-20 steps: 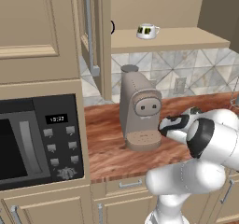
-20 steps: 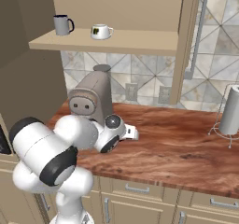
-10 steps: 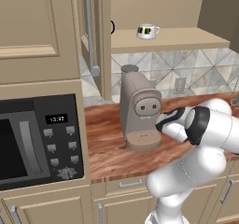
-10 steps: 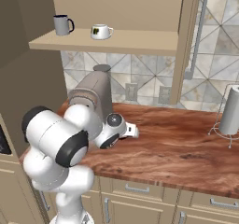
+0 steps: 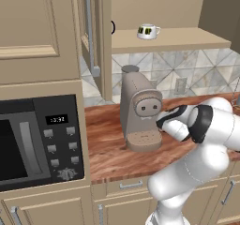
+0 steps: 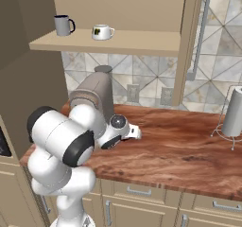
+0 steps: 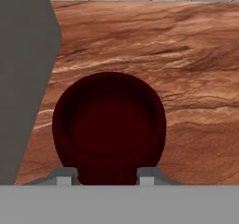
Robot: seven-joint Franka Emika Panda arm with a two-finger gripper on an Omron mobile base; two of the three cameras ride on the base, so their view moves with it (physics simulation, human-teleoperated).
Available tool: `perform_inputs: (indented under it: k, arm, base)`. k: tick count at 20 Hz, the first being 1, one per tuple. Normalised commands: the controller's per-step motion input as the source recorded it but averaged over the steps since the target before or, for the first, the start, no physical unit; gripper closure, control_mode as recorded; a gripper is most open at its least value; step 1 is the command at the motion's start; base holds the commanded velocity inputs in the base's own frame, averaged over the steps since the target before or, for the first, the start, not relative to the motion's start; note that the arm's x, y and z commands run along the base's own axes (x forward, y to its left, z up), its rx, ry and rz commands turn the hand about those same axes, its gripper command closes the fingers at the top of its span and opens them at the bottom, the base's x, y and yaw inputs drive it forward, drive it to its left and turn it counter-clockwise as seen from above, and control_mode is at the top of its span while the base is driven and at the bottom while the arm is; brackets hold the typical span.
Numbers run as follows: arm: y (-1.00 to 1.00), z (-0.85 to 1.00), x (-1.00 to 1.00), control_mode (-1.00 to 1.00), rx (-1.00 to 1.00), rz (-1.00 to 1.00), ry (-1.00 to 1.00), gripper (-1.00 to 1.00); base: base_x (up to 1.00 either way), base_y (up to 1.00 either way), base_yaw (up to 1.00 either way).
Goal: Pick the mug on the counter and place it in the cabinet with the handle facing the right, like the mugs already inside.
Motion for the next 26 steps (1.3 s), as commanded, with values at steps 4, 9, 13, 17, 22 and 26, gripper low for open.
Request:
perform_inputs:
  k: [4, 9, 13, 17, 22, 26]
  arm:
    - [0.00, 0.10, 0.00, -1.00, 0.00, 0.04, 0.00, 1.00]
    - [0.00, 0.34, -0.04, -1.00, 0.00, 0.00, -0.01, 1.00]
    - [0.00, 0.47, -0.01, -1.00, 0.00, 0.00, -0.01, 1.00]
    - [0.00, 0.63, 0.00, -1.00, 0.00, 0.00, 0.00, 1.00]
    - [0.00, 0.73, -0.01, -1.00, 0.00, 0.00, 0.00, 1.00]
    - [0.00, 0.73, -0.10, -1.00, 0.00, 0.00, 0.00, 1.00]
  base:
    - [0.00, 0.00, 0.00]
    - [0.00, 0.00, 0.00]
    - [0.00, 0.00, 0.00]
    - [0.00, 0.00, 0.00]
    - [0.00, 0.00, 0.00]
    - [0.00, 0.00, 0.00]
